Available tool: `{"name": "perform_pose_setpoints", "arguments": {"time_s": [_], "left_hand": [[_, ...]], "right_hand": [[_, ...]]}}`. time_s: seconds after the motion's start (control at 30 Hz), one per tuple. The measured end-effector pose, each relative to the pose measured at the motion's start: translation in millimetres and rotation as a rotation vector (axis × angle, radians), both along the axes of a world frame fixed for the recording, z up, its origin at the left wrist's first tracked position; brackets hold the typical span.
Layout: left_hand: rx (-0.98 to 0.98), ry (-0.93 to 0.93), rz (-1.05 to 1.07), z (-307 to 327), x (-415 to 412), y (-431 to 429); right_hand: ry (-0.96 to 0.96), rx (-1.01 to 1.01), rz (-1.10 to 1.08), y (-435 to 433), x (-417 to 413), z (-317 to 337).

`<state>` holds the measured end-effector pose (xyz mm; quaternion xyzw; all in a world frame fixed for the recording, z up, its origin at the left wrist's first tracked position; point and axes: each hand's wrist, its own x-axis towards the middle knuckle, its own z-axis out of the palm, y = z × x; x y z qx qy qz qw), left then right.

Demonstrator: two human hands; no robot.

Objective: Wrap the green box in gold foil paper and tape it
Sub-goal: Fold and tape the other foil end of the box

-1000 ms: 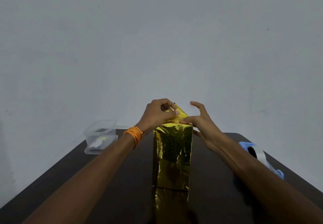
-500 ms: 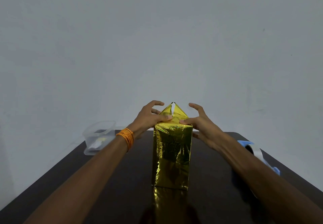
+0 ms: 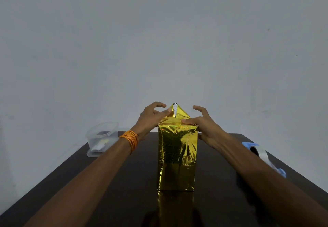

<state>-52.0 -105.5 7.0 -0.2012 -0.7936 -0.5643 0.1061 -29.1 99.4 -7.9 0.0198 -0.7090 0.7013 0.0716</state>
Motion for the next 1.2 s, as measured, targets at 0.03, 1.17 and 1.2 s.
{"name": "perform_pose_setpoints", "arguments": {"time_s": [0.03, 1.17, 1.2], "left_hand": [[-0.022, 0.135, 0.088, 2, 2, 0], [-0.417, 0.293, -0.138, 20, 2, 12], [-0.418, 0.289, -0.138, 20, 3, 12]], "right_hand": [[0.0, 0.006, 0.004, 1, 0, 0], [0.205, 0.688, 0.07, 29, 49, 70], [0.19, 0.738, 0.131, 28, 49, 74]]}}
